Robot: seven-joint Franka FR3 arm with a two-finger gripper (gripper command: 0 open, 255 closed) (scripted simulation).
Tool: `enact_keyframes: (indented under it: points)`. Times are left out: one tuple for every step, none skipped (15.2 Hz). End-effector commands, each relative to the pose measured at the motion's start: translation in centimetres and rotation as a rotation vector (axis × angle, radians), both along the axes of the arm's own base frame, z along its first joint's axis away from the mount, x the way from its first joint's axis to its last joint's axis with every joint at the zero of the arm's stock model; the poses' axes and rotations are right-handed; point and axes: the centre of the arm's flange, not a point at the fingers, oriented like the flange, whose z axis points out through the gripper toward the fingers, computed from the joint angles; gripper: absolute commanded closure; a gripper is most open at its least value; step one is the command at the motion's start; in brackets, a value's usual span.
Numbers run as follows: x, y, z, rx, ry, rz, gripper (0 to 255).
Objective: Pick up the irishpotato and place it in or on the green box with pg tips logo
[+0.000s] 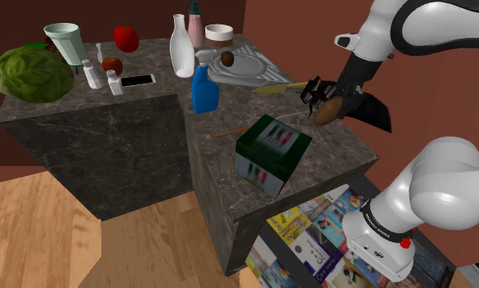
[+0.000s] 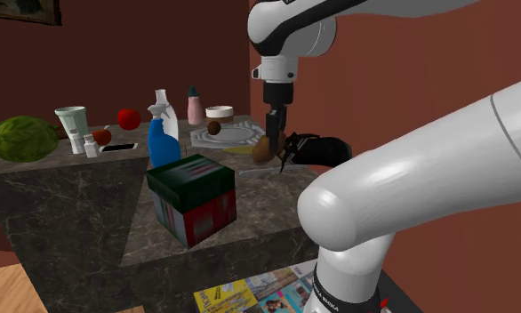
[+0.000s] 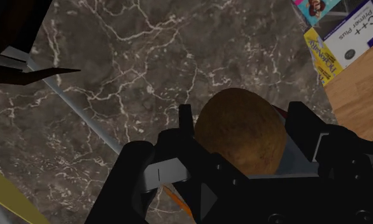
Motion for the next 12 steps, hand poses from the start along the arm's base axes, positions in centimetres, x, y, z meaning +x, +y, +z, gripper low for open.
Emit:
enact_keyframes:
  points:
    - [-0.1, -0.1, 1.3, 0.005, -0.008, -0.004, 255]
    - [-0.1, -0.1, 1.8, 0.005, -0.008, -0.004, 255]
    - [-0.1, -0.1, 2.4, 0.005, -0.008, -0.004, 255]
    - [-0.1, -0.1, 2.9, 0.005, -0.008, -0.004, 255]
    - [-0.1, -0.1, 3.4, 0.005, -0.008, -0.004, 255]
    - [-0.1, -0.1, 4.0, 0.005, -0.008, -0.004, 255]
    - [-0.1, -0.1, 4.5, 0.005, -0.008, -0.004, 255]
    - [-0.1, -0.1, 5.0, 0.005, -0.008, -0.004, 255]
    - [-0.1, -0.1, 5.5, 0.005, -0.008, -0.004, 255]
    - [-0.1, -0.1, 6.1, 0.005, -0.008, -0.004, 255]
    - [-0.1, -0.1, 6.6, 0.005, -0.008, -0.004, 255]
    - [-0.1, -0.1, 7.1, 0.005, -0.008, -0.004, 255]
